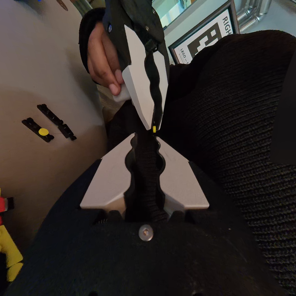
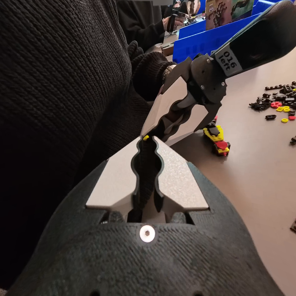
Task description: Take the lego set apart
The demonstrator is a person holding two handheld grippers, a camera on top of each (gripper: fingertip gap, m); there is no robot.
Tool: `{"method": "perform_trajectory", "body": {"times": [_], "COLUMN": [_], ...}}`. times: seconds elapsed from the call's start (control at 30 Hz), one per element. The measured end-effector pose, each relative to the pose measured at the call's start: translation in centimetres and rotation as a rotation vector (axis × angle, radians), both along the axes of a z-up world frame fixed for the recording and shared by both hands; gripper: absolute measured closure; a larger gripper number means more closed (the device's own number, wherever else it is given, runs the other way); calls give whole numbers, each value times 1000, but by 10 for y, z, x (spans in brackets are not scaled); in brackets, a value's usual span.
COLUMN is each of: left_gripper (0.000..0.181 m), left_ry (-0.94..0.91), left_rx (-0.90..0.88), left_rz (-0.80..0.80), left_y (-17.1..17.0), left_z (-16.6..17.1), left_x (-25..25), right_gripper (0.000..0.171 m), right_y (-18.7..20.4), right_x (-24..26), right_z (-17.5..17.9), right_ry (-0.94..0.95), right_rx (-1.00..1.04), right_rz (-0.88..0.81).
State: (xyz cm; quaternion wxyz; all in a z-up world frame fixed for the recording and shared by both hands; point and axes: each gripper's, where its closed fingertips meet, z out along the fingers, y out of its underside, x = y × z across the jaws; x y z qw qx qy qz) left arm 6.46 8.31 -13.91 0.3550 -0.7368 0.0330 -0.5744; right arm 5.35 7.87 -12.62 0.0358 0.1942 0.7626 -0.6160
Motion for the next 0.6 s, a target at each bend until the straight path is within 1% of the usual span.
{"method": "perform_trajectory", "body": {"times": [0.2,0.27,0.4,0.47,0.53,0.6], "left_gripper": [171,178,180,180,180,180], "left_ry": [-40,-53,-64,-80,-119,-85], "left_rx": [8,13,19,25,10,-23], "left_rz": [-22,-38,-35,2,67,165], "left_y": [-1,-3,-2,2,10,20], "left_z": [5,7,9,12,15,6], "left_x": [5,8,8,2,-8,-22], "right_gripper": [162,162,163,162,160,156], "right_y": [-2,-3,-2,2,9,18], "right_x": [2,2,2,-5,-16,-26], "right_z": [2,1,3,6,12,23], "right_ry": [13,17,23,50,120,209], "right_rx": [-6,0,-6,-10,-5,-9], "right_rz": [6,10,5,-36,-121,-213]}}
